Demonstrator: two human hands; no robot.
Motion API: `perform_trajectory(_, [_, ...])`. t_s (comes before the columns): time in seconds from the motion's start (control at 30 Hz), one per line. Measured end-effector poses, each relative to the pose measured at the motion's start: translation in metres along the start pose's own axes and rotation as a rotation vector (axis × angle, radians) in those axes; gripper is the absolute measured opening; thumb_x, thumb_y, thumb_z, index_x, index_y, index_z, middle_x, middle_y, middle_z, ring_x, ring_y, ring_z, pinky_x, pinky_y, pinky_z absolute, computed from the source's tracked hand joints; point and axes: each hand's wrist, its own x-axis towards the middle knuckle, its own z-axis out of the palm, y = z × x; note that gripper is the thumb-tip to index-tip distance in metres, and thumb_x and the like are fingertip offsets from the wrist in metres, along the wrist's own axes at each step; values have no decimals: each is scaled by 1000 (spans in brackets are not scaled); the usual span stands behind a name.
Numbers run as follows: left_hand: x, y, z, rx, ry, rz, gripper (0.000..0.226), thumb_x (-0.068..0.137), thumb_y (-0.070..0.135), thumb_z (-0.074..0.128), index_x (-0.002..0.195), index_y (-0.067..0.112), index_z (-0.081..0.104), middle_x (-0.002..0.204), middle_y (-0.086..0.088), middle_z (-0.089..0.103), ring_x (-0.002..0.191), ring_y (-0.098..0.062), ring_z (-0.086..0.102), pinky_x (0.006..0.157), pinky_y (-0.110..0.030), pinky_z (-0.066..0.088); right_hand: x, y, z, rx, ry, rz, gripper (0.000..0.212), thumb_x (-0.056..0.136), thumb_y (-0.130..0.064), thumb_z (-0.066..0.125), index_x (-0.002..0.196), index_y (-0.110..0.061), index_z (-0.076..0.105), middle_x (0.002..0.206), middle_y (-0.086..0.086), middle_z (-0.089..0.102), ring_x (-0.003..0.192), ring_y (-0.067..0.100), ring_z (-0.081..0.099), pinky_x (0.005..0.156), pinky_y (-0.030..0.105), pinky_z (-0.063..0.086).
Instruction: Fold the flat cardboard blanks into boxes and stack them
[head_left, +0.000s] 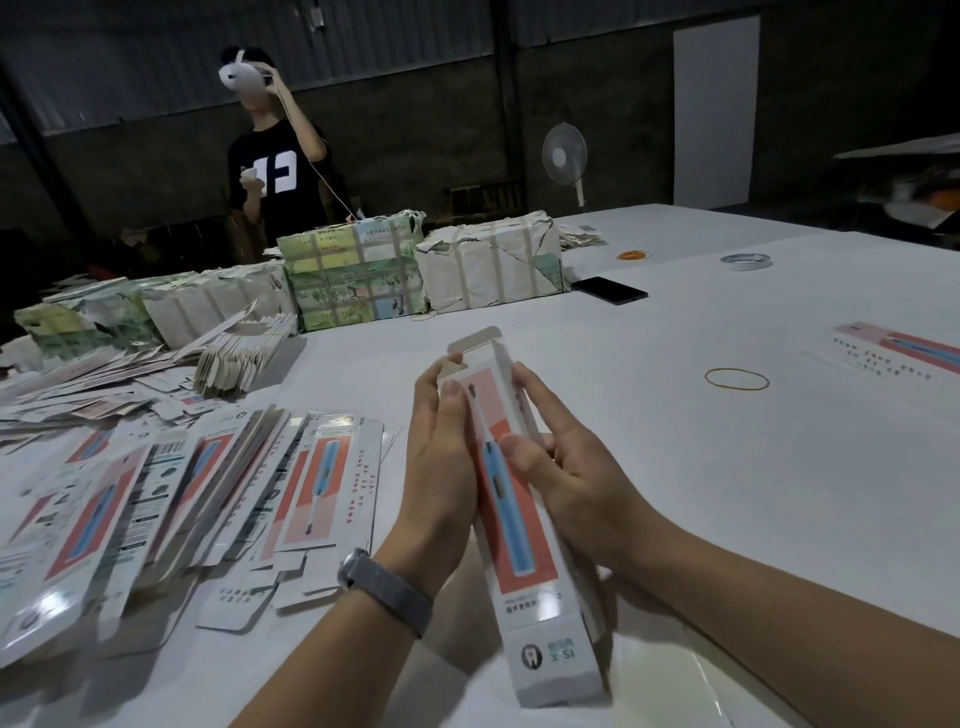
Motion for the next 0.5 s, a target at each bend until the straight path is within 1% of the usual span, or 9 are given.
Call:
perform_trajectory(0.07, [-3, 0, 3, -30, -34, 17, 36, 105, 46, 36, 136, 32, 49, 112, -6, 68, 89, -22, 74, 70, -31, 60, 1, -1, -2, 12, 4, -10, 49, 90, -50, 47, 130, -67, 25, 112, -24, 65, 98, 11, 72, 75, 24, 59])
perform_trajectory(0.13, [-5, -1, 6, -58, -65, 22, 41, 103, 51, 39, 139, 32, 47, 114, -4, 68, 93, -25, 74, 71, -31, 60, 2, -1, -5, 21, 18, -24, 49, 91, -50, 46, 132, -64, 25, 110, -29, 65, 100, 11, 72, 75, 25, 59])
perform_trajectory(0.2, [-5, -1, 6, -41, -75, 26, 32, 107, 43, 38, 136, 35, 47, 114, 1, 69, 94, -24, 74, 71, -31, 61, 2, 0, -5, 13, 34, -37, 48, 91, -50, 45, 133, -62, 25, 109, -37, 62, 101, 9, 71, 74, 23, 59])
perform_trajectory(0.23, [-5, -2, 6, -17, -74, 31, 28, 108, 39, 36, 134, 37, 48, 110, 4, 70, 92, -23, 74, 70, -30, 61, 2, 0, -5, 11, 43, -38, 46, 91, -49, 45, 132, -61, 27, 107, -38, 62, 100, 8, 71, 73, 22, 58])
perform_trajectory(0.27, [-4, -3, 6, 6, -73, 37, 27, 108, 36, 36, 131, 39, 48, 105, 9, 71, 90, -21, 75, 69, -29, 61, 2, 0, -6, 10, 56, -36, 44, 91, -49, 45, 131, -60, 30, 106, -35, 64, 97, 9, 72, 72, 22, 58])
perform_trajectory(0.33, [-4, -5, 6, 44, -82, 46, 26, 106, 35, 36, 129, 39, 48, 97, 15, 72, 86, -17, 75, 66, -26, 60, 4, 1, -7, 8, 100, -37, 39, 90, -48, 47, 127, -55, 37, 103, -23, 69, 91, 13, 73, 70, 22, 58])
perform_trajectory(0.43, [-6, -5, 8, 99, -142, 60, 36, 97, 47, 37, 130, 38, 47, 95, 17, 72, 83, -13, 75, 63, -22, 58, 7, 2, -12, 31, 180, -44, 30, 93, -44, 49, 122, -48, 45, 96, -9, 71, 84, 15, 74, 66, 22, 57])
perform_trajectory(0.5, [-6, -6, 8, 121, -163, 49, 39, 94, 50, 38, 129, 38, 47, 92, 15, 72, 81, -13, 75, 62, -21, 58, 8, 3, -15, 67, 196, -39, 21, 100, -34, 52, 119, -40, 50, 87, -3, 70, 76, 15, 73, 62, 21, 55])
